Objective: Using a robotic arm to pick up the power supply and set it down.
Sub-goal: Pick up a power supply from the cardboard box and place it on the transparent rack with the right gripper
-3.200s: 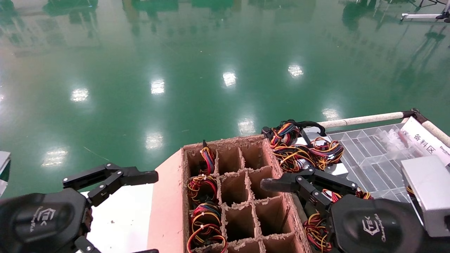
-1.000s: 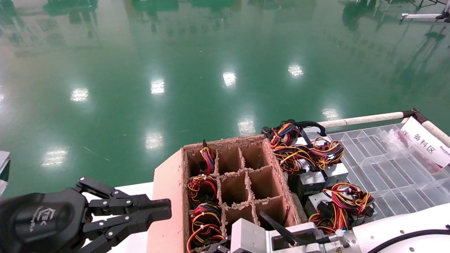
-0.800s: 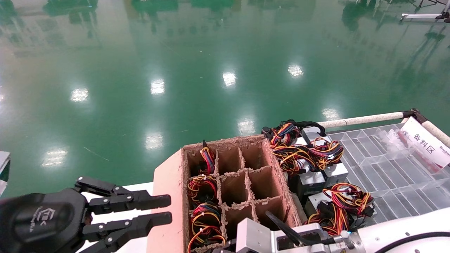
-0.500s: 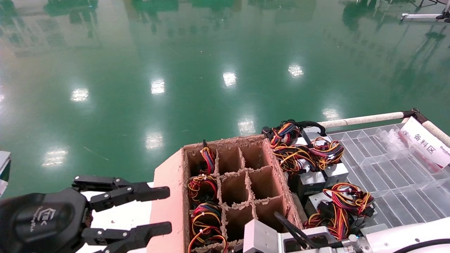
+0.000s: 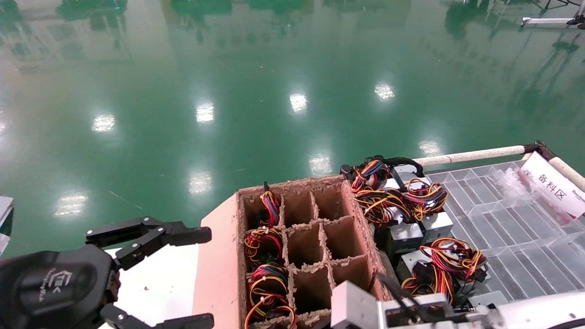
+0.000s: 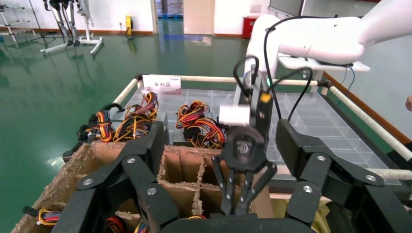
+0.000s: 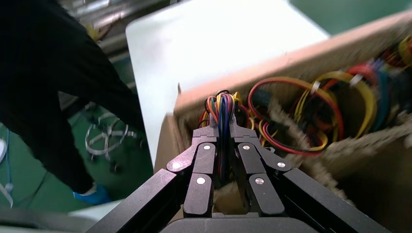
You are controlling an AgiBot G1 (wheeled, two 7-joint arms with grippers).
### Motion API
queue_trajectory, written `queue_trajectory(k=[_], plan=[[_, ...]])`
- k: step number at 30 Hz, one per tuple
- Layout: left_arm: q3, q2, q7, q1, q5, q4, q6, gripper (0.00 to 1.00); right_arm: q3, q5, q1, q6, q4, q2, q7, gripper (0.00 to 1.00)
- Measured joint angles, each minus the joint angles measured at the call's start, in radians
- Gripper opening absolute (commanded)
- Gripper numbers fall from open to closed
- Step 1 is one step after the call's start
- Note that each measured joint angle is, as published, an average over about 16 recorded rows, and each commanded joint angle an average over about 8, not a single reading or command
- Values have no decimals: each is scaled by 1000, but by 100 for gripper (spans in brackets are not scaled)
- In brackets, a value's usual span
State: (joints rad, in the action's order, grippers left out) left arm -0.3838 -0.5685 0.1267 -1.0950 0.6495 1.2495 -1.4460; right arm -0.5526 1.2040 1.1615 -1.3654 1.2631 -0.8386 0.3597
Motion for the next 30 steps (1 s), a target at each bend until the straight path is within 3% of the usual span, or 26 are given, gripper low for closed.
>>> queue_trajectory(k=[12, 18, 24, 30], plan=[[0, 0, 0, 0, 0, 0, 0, 100, 134, -192, -27, 14, 58, 98, -30, 0], [0, 0, 0, 0, 0, 0, 0, 100, 212, -295, 6, 4, 58, 138, -56, 0], [0, 0, 0, 0, 0, 0, 0, 100, 268, -366, 116, -40, 11, 163, -70, 0], [0, 0, 0, 0, 0, 0, 0, 100, 286, -367, 312, -112, -110, 177, -81, 0]])
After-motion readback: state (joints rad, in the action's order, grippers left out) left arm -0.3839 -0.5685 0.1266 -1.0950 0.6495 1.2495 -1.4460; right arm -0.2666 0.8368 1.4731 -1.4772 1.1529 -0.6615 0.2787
